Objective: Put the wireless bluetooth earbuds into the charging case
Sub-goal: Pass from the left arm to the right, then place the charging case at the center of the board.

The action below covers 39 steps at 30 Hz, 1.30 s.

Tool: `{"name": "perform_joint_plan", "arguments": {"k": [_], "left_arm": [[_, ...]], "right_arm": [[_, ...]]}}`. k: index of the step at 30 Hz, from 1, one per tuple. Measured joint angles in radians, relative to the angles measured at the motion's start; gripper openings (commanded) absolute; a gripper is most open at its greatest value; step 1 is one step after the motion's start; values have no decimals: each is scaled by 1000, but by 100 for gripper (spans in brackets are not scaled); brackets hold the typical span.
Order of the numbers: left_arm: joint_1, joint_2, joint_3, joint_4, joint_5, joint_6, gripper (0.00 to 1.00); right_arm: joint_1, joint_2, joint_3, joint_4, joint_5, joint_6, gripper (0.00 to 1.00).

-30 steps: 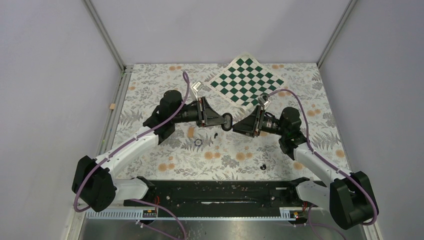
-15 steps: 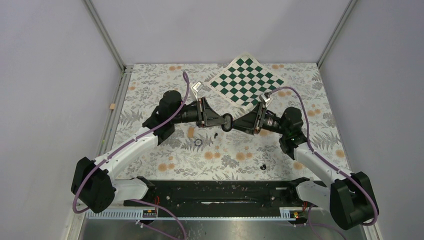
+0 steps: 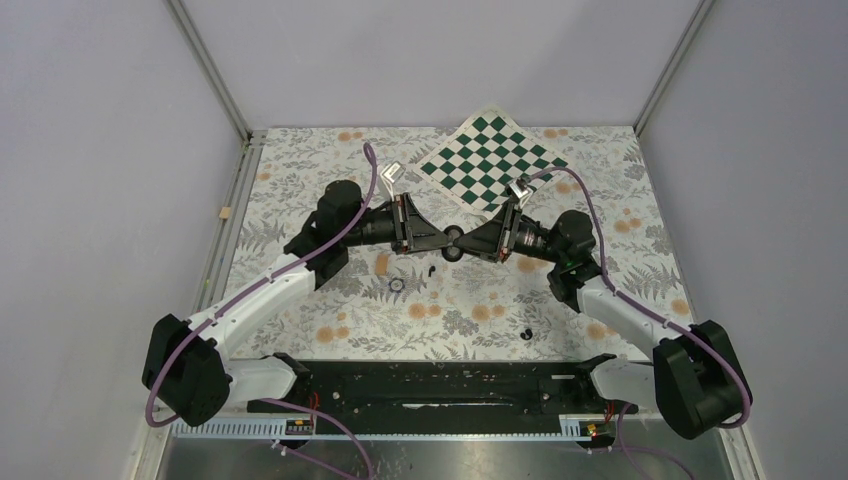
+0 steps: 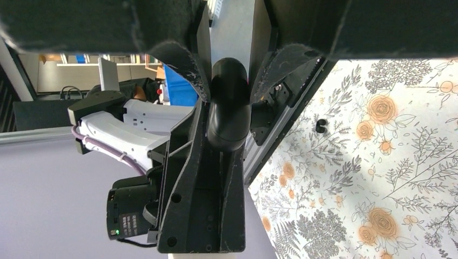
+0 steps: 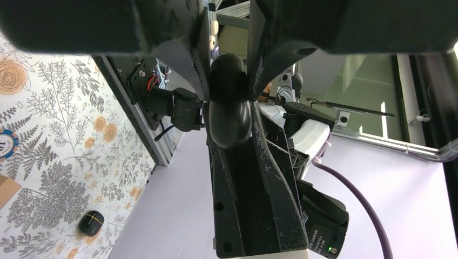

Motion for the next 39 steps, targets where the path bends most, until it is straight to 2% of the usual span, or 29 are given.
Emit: {"name": "perform_joint_plan", "arguments": {"k": [1, 2, 7, 13, 21, 23, 27, 33, 36, 39], "left_arm": [[1, 0, 0, 0, 0, -2, 0], [2, 0, 0, 3, 0, -6, 0], [10, -2, 0, 9, -1, -23, 0], [28, -2, -1, 1, -6, -21, 0], [31, -21, -28, 84, 19, -61, 1], [33, -21, -35, 106, 27, -75, 7], [36, -21, -40, 120, 33, -87, 36], [63, -58, -37, 73, 42, -39, 56], [82, -95, -2, -16, 35, 29, 71], [86, -117, 56, -117, 16, 112, 72]], "right_arm": [[0, 3, 0, 10, 0, 3, 4], [0, 5, 0, 17, 0, 3, 0], [0, 48, -23, 143, 7, 53, 0], [0, 209, -52, 467, -1, 220, 0], [0, 226, -51, 569, -12, 275, 0], [0, 226, -51, 575, -12, 283, 0], [0, 228, -51, 578, -10, 293, 0], [-1, 218, -52, 504, -6, 290, 0], [-3, 189, -52, 413, -3, 268, 0], [-11, 145, -52, 286, -1, 237, 0]]}}
